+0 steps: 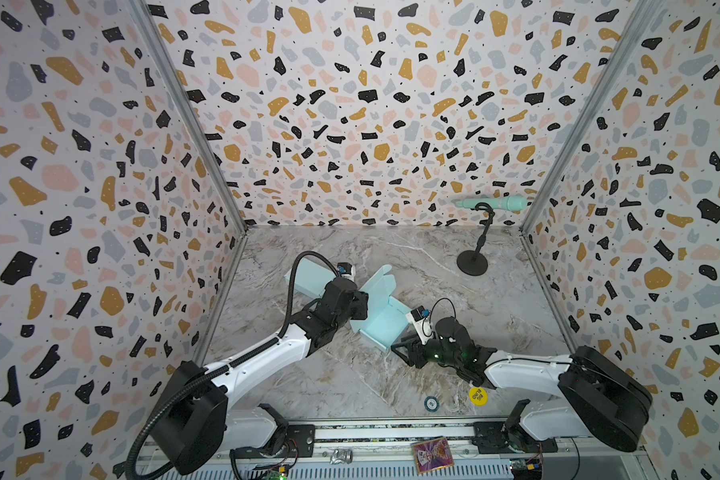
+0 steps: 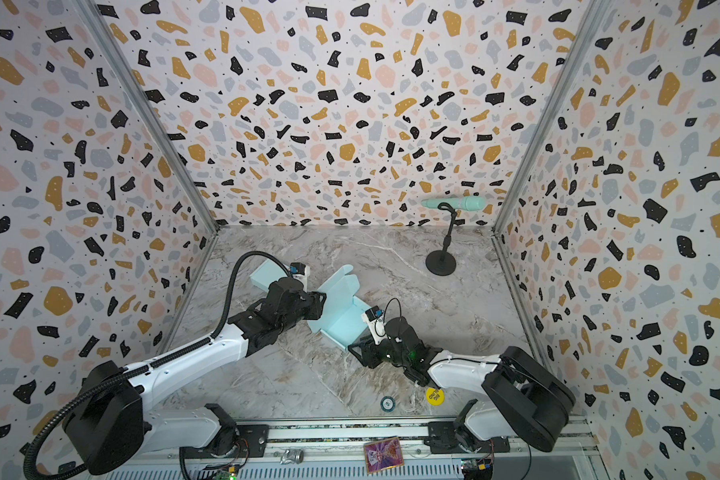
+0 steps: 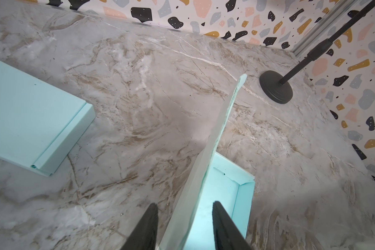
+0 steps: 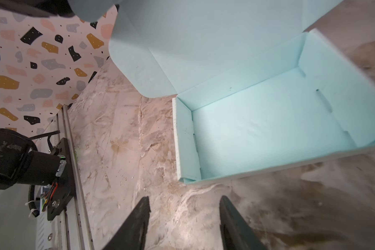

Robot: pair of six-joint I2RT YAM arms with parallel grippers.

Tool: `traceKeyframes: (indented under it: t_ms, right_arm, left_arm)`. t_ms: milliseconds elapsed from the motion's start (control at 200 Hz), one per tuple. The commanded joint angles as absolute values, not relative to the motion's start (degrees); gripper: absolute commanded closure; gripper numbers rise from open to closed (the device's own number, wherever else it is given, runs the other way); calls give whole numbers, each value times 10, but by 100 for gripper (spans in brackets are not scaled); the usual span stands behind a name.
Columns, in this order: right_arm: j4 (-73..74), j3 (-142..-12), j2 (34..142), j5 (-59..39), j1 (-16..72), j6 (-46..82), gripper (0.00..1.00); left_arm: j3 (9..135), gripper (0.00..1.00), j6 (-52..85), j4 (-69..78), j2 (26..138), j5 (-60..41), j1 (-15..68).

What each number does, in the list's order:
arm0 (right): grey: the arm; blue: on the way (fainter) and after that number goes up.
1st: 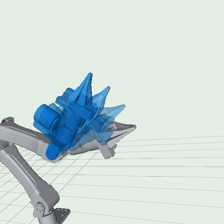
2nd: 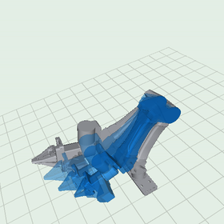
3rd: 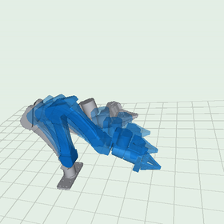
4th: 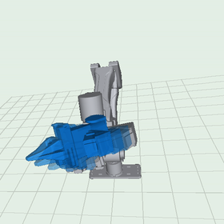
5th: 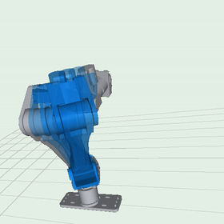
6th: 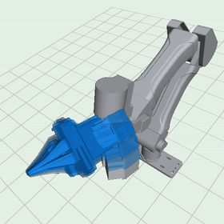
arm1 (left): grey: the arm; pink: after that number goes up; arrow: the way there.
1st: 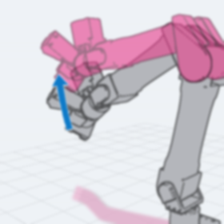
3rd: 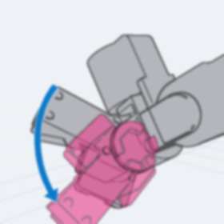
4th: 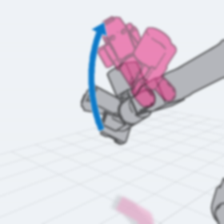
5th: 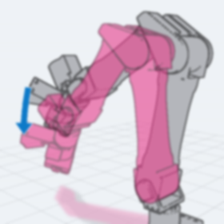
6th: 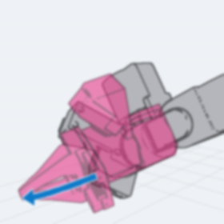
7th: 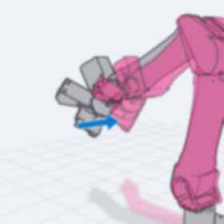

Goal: Fold the paper box

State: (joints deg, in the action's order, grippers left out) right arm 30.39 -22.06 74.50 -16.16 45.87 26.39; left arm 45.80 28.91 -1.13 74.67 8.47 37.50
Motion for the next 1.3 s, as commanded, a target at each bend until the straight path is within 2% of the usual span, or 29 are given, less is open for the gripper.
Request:
traceKeyframes:
  t_ms: [0,95,190,360,461,576,776,926,1086,1297]
  right_arm:
    - [271,-235,678,-114,408,213,41]
    - [256,-275,685,-142,339,150,40]
    - [271,-332,739,-183,305,64,39]
    - [274,-435,865,-339,269,-82,42]
    - [339,-441,903,-410,238,-106,43]
    - [357,-470,951,-478,209,-128,42]
    - [244,-570,1028,-529,202,-217,35]
    - [227,-602,1050,-556,191,-248,30]
    - [163,-645,1083,-621,173,-304,30]
    - [101,-679,1106,-629,176,-353,33]
  left_arm:
    - [467,62,252,4,753,88,372]
    - [464,67,242,6,757,88,372]
    - [462,69,227,13,759,75,372]
    - [453,76,199,33,752,50,372]
    - [453,82,184,37,752,35,372]
    - [456,85,172,34,757,26,372]
    - [466,92,142,26,762,7,372]
    - [468,97,109,26,760,-25,372]
    - [477,99,80,21,756,-58,372]
    - [482,100,71,20,760,-68,372]
